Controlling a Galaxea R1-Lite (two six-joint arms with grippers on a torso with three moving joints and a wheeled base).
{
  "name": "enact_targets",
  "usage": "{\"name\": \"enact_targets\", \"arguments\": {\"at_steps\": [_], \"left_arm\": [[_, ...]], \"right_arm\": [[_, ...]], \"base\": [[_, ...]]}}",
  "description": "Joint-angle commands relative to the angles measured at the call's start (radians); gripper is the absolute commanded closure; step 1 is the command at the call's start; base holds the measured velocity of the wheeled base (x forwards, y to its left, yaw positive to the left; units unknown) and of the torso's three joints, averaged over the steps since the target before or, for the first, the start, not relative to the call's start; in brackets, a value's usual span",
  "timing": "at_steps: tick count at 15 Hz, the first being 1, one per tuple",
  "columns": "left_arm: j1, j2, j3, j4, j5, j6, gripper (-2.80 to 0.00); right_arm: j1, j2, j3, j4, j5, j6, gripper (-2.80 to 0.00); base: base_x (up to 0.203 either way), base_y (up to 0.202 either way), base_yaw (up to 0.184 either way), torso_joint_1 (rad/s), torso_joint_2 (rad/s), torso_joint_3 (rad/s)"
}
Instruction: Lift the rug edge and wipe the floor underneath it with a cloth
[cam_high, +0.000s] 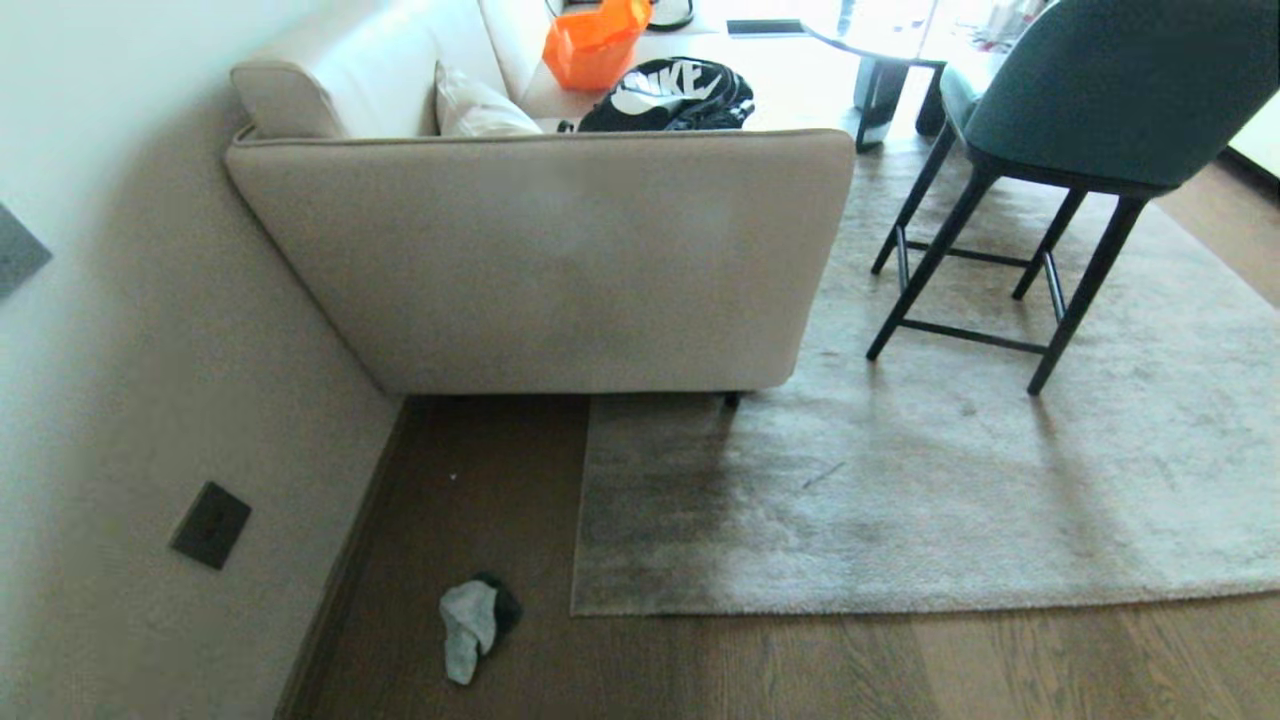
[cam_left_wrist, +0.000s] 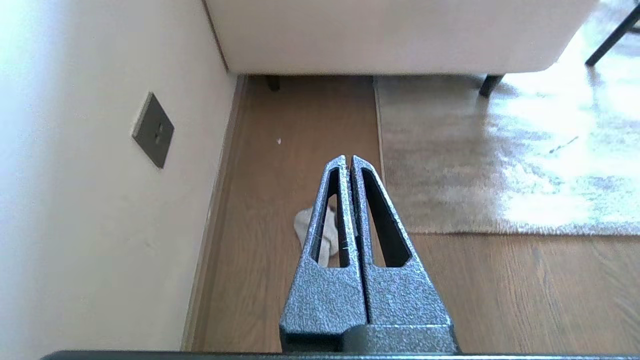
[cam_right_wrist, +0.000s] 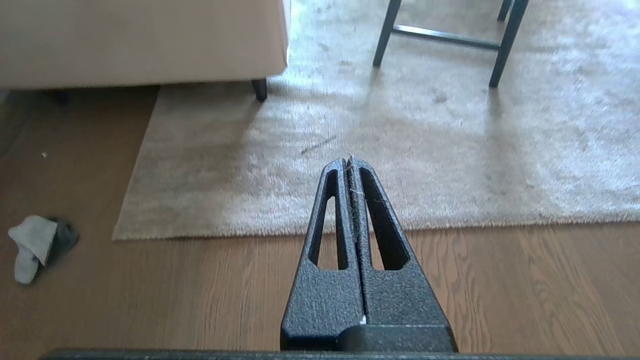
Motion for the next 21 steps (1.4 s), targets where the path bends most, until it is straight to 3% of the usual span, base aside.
{"name": "enact_targets", "arguments": {"at_steps": [1, 10, 21], "left_arm": [[0.0, 0.0, 0.0, 0.0, 0.002, -0.001, 0.0], [0.0, 0.0, 0.0, 0.0, 0.002, -0.001, 0.0], [0.0, 0.0, 0.0, 0.0, 0.002, -0.003, 0.0]], "right_arm": [[0.0, 0.001, 0.0, 0.0, 0.0, 0.0, 0.0], [0.0, 0.001, 0.0, -0.001, 0.0, 0.0, 0.0], [0.0, 0.001, 0.0, 0.0, 0.0, 0.0, 0.0]], "base": [[0.0, 0.0, 0.0, 0.006, 0.01, 0.2], [0.0, 0.0, 0.0, 0.004, 0.0, 0.202], [0.0, 0.0, 0.0, 0.0, 0.0, 0.023]]}}
